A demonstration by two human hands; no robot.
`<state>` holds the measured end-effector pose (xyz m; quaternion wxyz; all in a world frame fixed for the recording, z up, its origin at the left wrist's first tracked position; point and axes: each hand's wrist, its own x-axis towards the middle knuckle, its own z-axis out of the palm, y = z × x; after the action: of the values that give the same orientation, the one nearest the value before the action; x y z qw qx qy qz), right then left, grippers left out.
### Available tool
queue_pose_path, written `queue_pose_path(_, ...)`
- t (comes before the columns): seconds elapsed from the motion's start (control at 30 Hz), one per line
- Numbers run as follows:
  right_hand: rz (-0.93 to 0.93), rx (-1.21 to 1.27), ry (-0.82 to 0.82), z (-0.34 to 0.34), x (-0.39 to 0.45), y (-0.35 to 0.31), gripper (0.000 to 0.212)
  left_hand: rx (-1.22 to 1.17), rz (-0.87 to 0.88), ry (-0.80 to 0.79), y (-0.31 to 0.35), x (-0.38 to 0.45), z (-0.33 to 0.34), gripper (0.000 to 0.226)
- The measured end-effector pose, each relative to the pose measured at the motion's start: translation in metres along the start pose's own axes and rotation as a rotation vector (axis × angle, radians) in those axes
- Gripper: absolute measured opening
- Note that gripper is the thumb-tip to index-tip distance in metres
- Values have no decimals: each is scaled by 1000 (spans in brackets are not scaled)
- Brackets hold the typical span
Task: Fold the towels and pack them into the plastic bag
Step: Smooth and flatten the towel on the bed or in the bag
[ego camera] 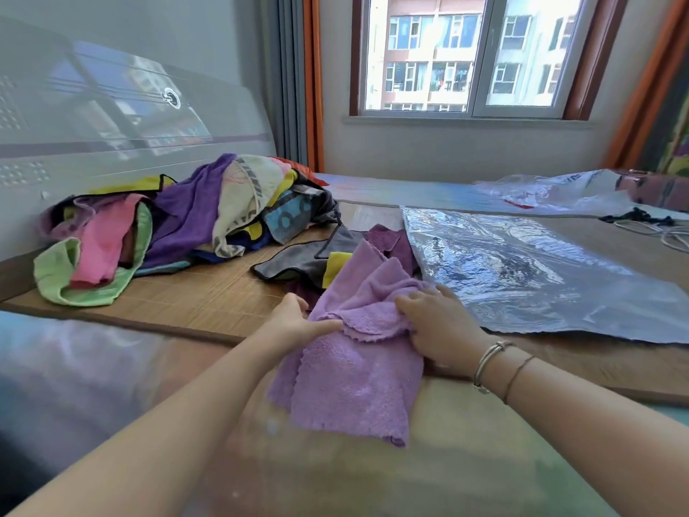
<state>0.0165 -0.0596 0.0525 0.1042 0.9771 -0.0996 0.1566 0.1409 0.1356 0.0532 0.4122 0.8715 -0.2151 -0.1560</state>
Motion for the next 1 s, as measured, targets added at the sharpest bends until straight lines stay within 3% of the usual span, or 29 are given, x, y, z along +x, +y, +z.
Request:
queue_pose_path(0.17,28,194,171,-19,46,14,5,-105,-13,-1,3,27,5,88)
queue_pose_path(0.3,25,315,166,-17,105,15,20,-138,-47,-88,4,44,7,101)
queue_pose_path(0.4,46,335,105,4,143,16,8,-146,-29,-109,4,48,8,89)
queue_pose_path(0.5,117,364,-85,24,161,17,41,-74,-30,-176,0,48,8,74)
queue_pose_path(0.57,160,407,-121,30,162,17,41,18,-24,-192,0,49,10,56)
queue_pose_path(0.63,156,407,-39,29,159,19,22,59,-11,-177,4,46,12,47)
queue_pose_path(0.73,188,524,117,9,148,22,10,-44,40,-196,8,35,10,43)
queue_pose_path(0.87,222,668,348,-44,128,30,13,-122,142,-98,8,22,-7,36)
queue_pose_path(0.97,224,683,467,-83,108,37,15,-1,289,126,18,10,-32,38)
queue_pose_path(1.0,233,678,483,-94,101,39,19,40,336,119,21,5,-44,38)
